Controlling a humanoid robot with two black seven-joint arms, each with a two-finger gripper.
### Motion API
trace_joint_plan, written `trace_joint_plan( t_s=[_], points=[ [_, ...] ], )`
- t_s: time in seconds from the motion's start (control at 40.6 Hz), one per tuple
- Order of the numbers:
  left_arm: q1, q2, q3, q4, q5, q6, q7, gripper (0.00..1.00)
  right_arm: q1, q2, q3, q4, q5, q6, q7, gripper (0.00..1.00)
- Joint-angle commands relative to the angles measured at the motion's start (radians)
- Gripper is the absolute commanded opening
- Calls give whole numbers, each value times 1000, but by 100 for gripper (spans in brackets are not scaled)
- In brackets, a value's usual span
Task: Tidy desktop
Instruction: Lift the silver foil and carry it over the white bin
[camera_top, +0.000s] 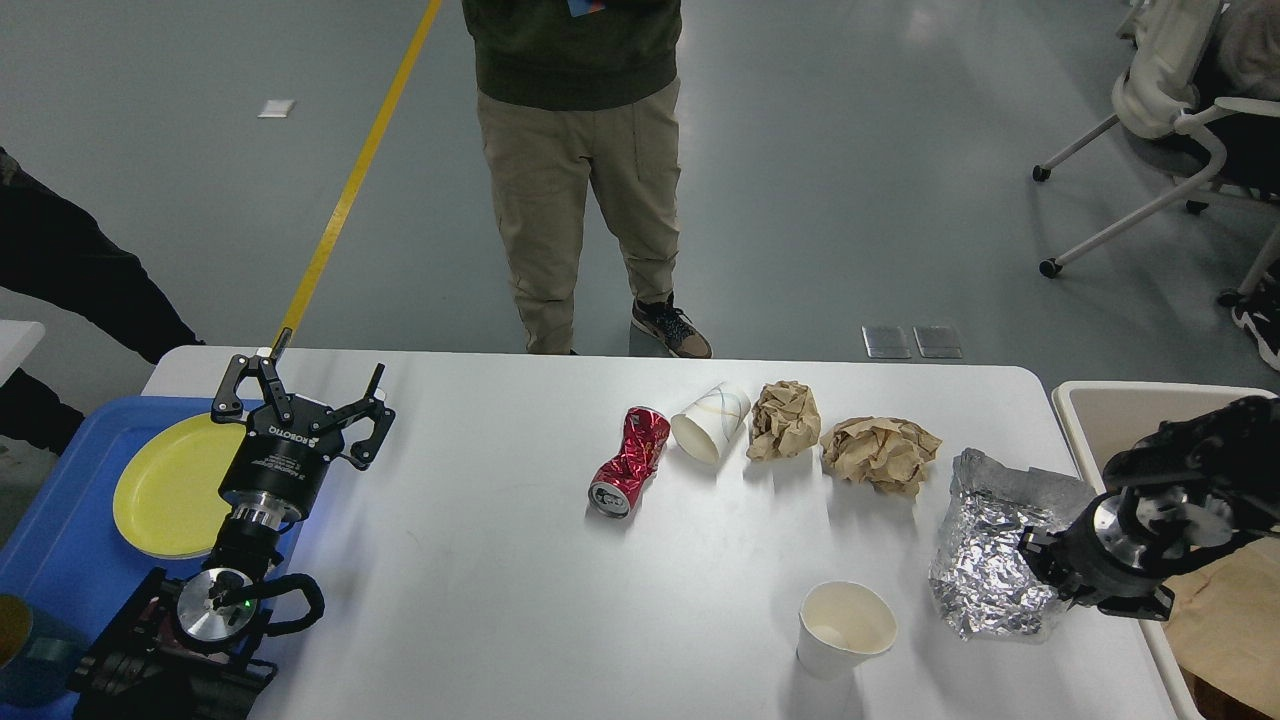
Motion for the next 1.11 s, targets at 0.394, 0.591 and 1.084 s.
trace_joint_plan(
  t_s=[0.394, 0.591, 1.084],
  points=[
    [0, 0, 0, 0, 0, 0, 0, 96, 852, -84, -350, 385, 48, 427, 12, 0],
    [0, 0, 0, 0, 0, 0, 0, 96, 969, -84, -378, 442, 51, 513, 11, 0],
    [0, 0, 0, 0, 0, 0, 0, 96, 879, -159, -536, 323, 76, 312, 9, 0]
  ],
)
